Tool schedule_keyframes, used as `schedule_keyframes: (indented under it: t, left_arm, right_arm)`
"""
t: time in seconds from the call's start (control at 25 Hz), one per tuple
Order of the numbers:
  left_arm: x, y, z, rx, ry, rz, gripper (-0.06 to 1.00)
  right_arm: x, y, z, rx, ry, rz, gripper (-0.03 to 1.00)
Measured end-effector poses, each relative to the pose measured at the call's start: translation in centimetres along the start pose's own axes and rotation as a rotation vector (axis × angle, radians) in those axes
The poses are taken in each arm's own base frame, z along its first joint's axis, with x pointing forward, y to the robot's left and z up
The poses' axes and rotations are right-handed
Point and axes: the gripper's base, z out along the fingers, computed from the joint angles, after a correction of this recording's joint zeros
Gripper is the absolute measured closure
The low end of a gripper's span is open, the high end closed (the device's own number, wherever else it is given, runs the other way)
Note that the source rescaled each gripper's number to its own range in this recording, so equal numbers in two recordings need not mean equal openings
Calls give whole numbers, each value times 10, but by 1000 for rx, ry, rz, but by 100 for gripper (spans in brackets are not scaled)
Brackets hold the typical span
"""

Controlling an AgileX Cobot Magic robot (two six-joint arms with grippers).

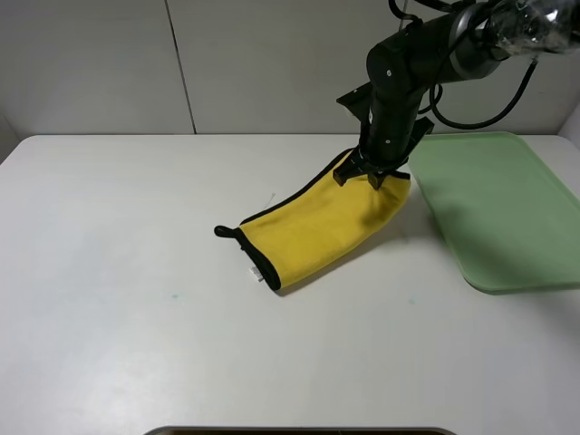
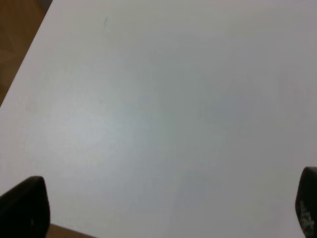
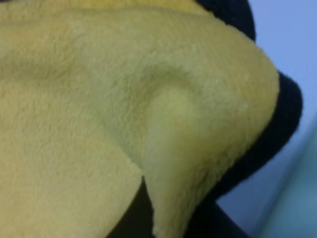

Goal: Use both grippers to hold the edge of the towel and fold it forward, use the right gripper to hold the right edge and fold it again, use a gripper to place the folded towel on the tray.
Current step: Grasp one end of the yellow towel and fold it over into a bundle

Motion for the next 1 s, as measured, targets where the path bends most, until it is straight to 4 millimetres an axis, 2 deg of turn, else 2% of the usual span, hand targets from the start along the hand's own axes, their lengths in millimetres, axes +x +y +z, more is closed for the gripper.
schedule_keyframes:
  t: [0.52, 0.88, 1.0]
  left_arm:
    - [0, 0, 0, 0, 0, 0, -6]
    - [0, 0, 0, 0, 0, 0, -6]
    - [0, 0, 0, 0, 0, 0, -6]
  right_arm:
    - [-16, -21, -15, 173, -48, -123, 89]
    - [-13, -14, -14, 94, -28, -55, 89]
    - [-11, -5, -14, 61, -6, -54, 89]
